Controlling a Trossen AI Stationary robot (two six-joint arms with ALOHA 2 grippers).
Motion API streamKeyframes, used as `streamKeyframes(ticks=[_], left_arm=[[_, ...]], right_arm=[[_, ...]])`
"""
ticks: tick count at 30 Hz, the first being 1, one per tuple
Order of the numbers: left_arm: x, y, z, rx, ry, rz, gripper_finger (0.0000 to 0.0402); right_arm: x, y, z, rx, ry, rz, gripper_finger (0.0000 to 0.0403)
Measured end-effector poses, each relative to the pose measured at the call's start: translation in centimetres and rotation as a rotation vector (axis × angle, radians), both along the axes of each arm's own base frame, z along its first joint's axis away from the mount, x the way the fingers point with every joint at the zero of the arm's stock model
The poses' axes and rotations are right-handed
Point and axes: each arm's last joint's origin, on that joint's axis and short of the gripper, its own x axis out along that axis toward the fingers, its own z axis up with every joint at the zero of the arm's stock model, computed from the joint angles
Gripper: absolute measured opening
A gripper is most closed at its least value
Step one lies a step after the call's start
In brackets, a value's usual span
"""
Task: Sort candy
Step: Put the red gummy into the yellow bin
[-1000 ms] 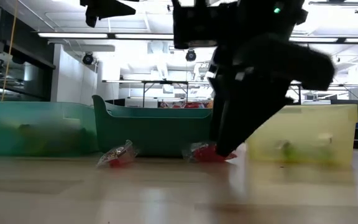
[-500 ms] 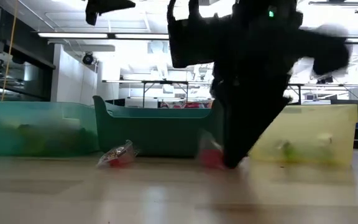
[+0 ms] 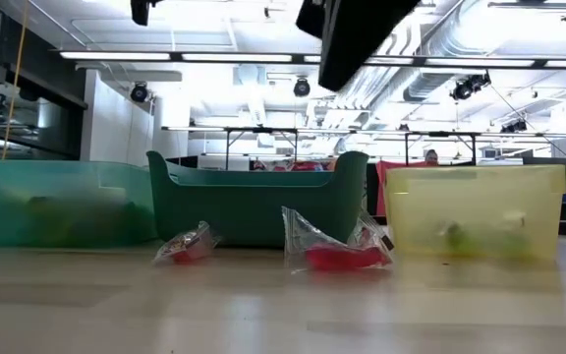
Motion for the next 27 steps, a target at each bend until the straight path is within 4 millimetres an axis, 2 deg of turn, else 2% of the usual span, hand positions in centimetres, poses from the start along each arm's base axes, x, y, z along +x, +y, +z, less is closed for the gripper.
streamKeyframes(ticks=[2, 5, 7, 9, 11, 13, 16, 19, 24, 27], left_arm=[[0.0, 0.0, 0.1, -0.004, -0.009, 0.014, 0.0170], [0.0, 0.0, 0.2, -0.025, -0.027, 0.014, 0.0170], [-0.1, 0.0, 0.0, -0.015, 0.003, 0.013, 0.0170], [-0.1, 0.0, -0.2, -0.086, -0.014, 0.009, 0.0170], [0.0, 0.0, -0.1, -0.177, -0.053, 0.004, 0.0170], [0.1, 0.1, -0.1, -0.172, -0.053, 0.009, 0.0170], [0.1, 0.2, -0.2, -0.122, -0.024, 0.018, 0.0170], [0.3, 0.1, -0.3, -0.199, -0.053, 0.015, 0.0170], [0.4, 0.1, -0.5, -0.174, -0.029, 0.017, 0.0170], [0.6, -0.2, -0.6, -0.220, -0.041, 0.007, 0.0170]], right_arm=[[0.1, -0.3, 0.7, -0.001, -0.023, -0.002, 0.0001], [0.0, -1.4, 1.6, -0.100, -0.050, 0.091, 0.0000], [-0.5, -2.3, 2.0, -0.114, -0.019, 0.026, 0.0000], [-1.4, -2.7, 2.5, -0.085, 0.026, -0.009, 0.0000], [-2.4, -3.2, 3.9, -0.104, 0.031, 0.059, 0.0000], [-3.6, -3.8, 5.3, -0.159, 0.022, 0.116, 0.0000], [-5.6, -5.2, 6.2, -0.152, 0.050, 0.054, 0.0000], [-8.4, -6.6, 7.1, -0.141, 0.039, 0.035, 0.0000], [-12.7, -8.4, 6.1, -0.025, -0.052, -0.086, 0.0000], [-13.1, -8.5, 5.8, 0.164, -0.271, -0.187, 0.0000]])
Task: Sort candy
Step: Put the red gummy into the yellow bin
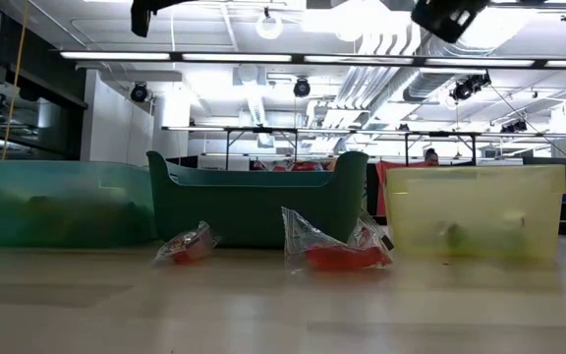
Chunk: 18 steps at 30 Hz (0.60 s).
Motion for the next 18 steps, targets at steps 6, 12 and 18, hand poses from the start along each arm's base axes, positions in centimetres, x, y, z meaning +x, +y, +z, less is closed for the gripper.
streamKeyframes(ticks=[6, 12, 18], left_arm=[[0.1, -0.1, 0.0, -0.035, -0.013, -0.007, 0.0170], [0.1, -0.1, 0.0, -0.039, -0.018, -0.006, 0.0170], [0.1, -0.1, 0.0, -0.013, -0.009, 0.000, 0.0170]], right_arm=[[1.4, 1.4, -0.1, 0.227, -0.338, 0.158, 0.0006], [4.3, 3.4, 0.3, 0.100, -0.268, 0.300, 0.0080], [6.9, 5.2, -1.2, -0.134, -0.084, 0.394, 0.0177]])
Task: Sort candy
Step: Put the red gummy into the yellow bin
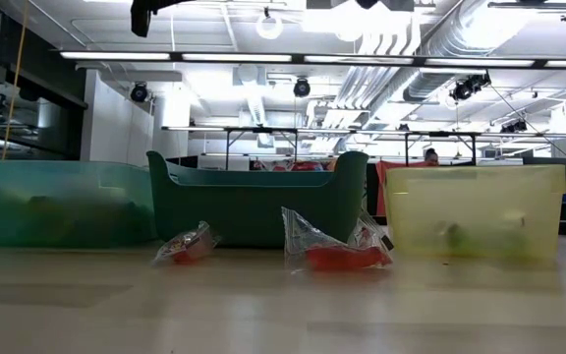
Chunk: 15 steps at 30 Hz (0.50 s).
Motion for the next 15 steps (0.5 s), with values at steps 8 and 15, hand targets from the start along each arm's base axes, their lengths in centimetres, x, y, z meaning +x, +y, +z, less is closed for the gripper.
streamKeyframes(ticks=[8, 15], left_arm=[[-0.1, 0.0, 0.1, 0.152, 0.056, 0.003, 0.0170], [-0.1, 0.0, 0.0, 0.191, 0.074, 0.001, 0.0170]], right_arm=[[2.9, 1.3, -3.9, -0.045, 0.103, -0.006, 0.0232], [4.0, 1.6, -7.6, -0.061, 0.183, -0.164, 0.0229]])
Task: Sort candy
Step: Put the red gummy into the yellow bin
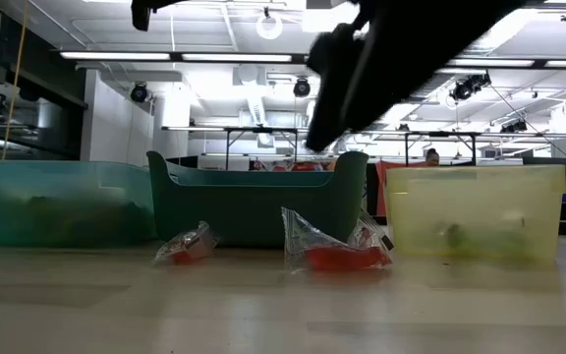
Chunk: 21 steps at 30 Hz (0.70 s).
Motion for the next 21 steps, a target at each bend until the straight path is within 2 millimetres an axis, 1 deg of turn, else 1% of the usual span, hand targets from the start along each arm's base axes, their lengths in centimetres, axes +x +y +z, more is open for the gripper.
streamKeyframes(ticks=[4, 7, 10, 13, 16, 20, 21], left_arm=[[0.0, 0.0, 0.0, 0.076, 0.028, 0.002, 0.0170], [0.0, 0.0, 0.0, 0.118, 0.045, 0.003, 0.0170], [0.0, 0.0, 0.0, 0.110, 0.041, 0.003, 0.0170], [0.0, 0.0, 0.0, 0.112, 0.042, 0.003, 0.0170], [0.0, 0.0, 0.0, 0.130, 0.048, 0.003, 0.0170], [0.0, 0.0, 0.1, 0.138, 0.046, 0.003, 0.0170], [0.0, 0.0, 0.1, 0.140, 0.047, 0.003, 0.0170]], right_arm=[[0.4, 0.2, -2.0, -0.013, 0.044, -0.018, 0.0220], [0.5, 0.3, -3.2, -0.016, 0.072, -0.053, 0.0211], [0.7, 0.2, -3.9, -0.034, 0.075, -0.129, 0.0198], [0.7, 0.1, -4.3, -0.065, 0.071, -0.153, 0.0174], [0.8, -0.1, -4.8, -0.081, 0.080, -0.163, 0.0128], [0.9, -0.2, -4.9, -0.061, 0.090, -0.199, 0.0032], [0.9, -0.3, -4.8, -0.045, 0.093, -0.219, 0.0017]])
